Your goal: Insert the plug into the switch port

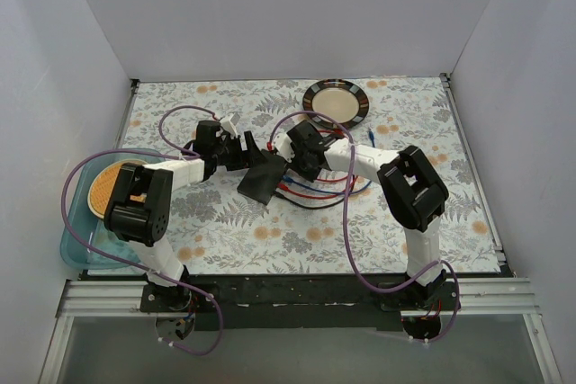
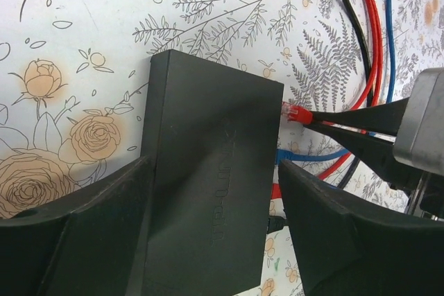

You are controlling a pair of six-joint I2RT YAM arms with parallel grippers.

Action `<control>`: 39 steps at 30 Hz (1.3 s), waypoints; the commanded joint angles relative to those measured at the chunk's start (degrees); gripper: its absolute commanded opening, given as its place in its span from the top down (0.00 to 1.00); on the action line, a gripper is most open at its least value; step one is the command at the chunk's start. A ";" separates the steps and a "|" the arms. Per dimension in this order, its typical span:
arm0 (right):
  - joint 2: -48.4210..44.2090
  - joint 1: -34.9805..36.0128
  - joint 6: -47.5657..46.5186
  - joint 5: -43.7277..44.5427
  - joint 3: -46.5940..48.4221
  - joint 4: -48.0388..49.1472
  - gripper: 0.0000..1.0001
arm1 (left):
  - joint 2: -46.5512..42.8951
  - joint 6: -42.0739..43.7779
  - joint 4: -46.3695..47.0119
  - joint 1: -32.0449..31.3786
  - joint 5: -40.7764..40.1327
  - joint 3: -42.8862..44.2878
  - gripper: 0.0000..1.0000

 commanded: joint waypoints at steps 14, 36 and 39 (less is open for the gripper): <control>1.23 1.24 4.67 -2.13 3.09 -1.56 0.99 | 0.45 0.12 1.81 1.06 0.19 -0.25 0.36; 5.01 2.83 9.60 3.41 8.09 -3.05 0.99 | 0.10 -0.93 3.04 1.41 2.03 -2.18 0.40; 5.71 2.91 9.77 3.24 9.15 -4.02 0.99 | 0.01 -1.02 3.30 1.41 2.21 -2.18 0.40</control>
